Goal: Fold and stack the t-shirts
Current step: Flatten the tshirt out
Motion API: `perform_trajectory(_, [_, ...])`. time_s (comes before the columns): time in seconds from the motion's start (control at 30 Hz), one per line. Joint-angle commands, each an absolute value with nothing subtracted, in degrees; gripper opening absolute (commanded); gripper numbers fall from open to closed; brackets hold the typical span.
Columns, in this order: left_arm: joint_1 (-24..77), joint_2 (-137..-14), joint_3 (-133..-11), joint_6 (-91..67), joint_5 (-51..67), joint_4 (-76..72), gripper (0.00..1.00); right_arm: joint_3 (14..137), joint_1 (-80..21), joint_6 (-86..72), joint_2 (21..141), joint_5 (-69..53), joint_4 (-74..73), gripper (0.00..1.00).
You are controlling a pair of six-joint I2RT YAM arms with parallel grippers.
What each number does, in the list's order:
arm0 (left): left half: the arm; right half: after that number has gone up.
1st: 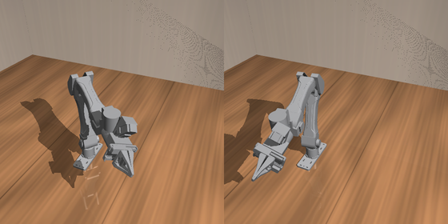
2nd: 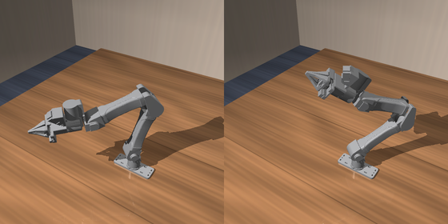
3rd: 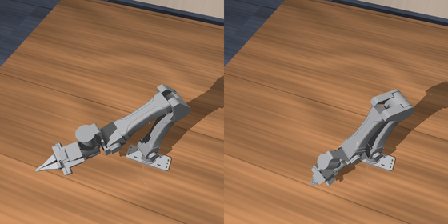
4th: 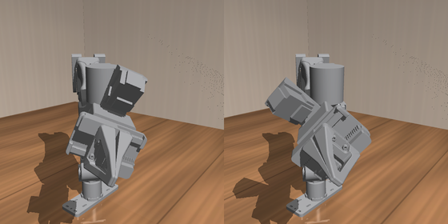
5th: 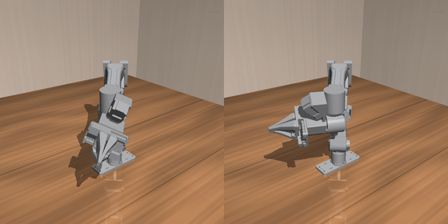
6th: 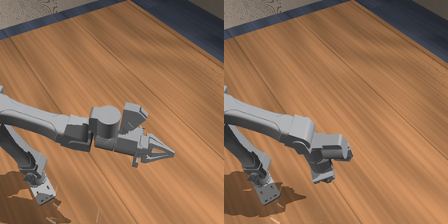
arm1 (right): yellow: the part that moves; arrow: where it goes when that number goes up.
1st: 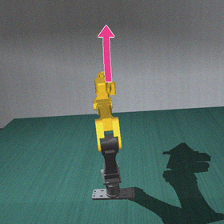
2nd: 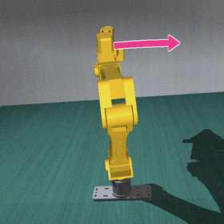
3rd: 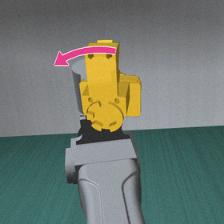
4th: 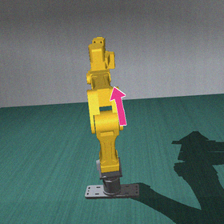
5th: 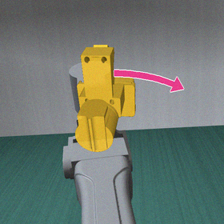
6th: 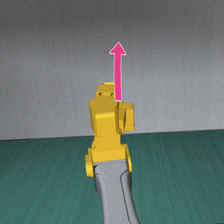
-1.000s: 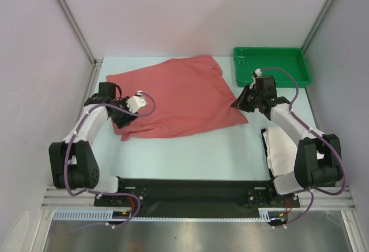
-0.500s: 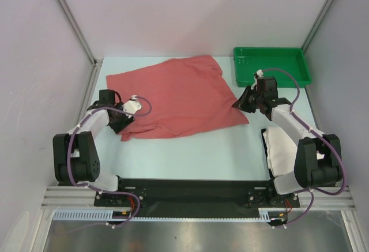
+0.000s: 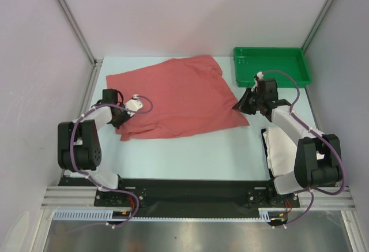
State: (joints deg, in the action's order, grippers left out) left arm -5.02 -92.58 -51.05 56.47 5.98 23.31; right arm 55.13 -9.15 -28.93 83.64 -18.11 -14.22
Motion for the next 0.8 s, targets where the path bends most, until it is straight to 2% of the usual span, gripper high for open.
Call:
perform_trajectory(0.0, [-5.19, -96.22, -56.93, 51.16, 2.56, 12.77, 0.0, 53.97, -9.23, -29.88, 83.67, -18.63, -10.91, 0.0])
perform_trajectory(0.23, [-5.27, -105.2, -66.96, 44.04, -4.39, 10.19, 0.0, 53.88, -9.32, -30.32, 86.04, -19.07, -9.05, 0.0])
perform_trajectory(0.33, [-5.27, -102.14, -69.96, 42.98, 0.42, 18.0, 0.02, 53.79, -9.49, -30.15, 86.13, -18.99, -9.31, 0.0])
perform_trajectory(0.37, [-5.27, -99.95, -69.18, 43.5, 5.75, 21.76, 0.13, 53.7, -9.41, -30.06, 86.13, -18.98, -9.32, 0.0])
perform_trajectory(0.43, [-5.27, -91.99, -66.64, 47.01, 11.05, 24.95, 0.25, 53.09, -9.4, -29.88, 85.78, -18.9, -9.23, 0.0])
perform_trajectory(0.47, [-5.27, -88.98, -62.97, 48.76, 15.77, 27.66, 0.35, 52.91, -9.49, -29.88, 85.61, -18.9, -9.14, 0.0])
perform_trajectory(0.57, [-5.27, -78.51, -56.02, 56.32, 20.81, 35.63, 0.48, 52.3, -9.4, -29.88, 85.78, -19.16, -8.79, 0.0])
perform_trajectory(0.67, [-5.27, -74.11, -52.66, 62.74, 22.68, 45.05, 0.52, 52.03, -9.49, -29.71, 86.22, -19.68, -8.53, 0.0])
perform_trajectory(0.77, [-5.19, -73.13, -48.54, 64.6, 19.52, 46.76, 0.54, 51.59, -9.4, -29.62, 86.4, -20.21, -7.74, 0.0])
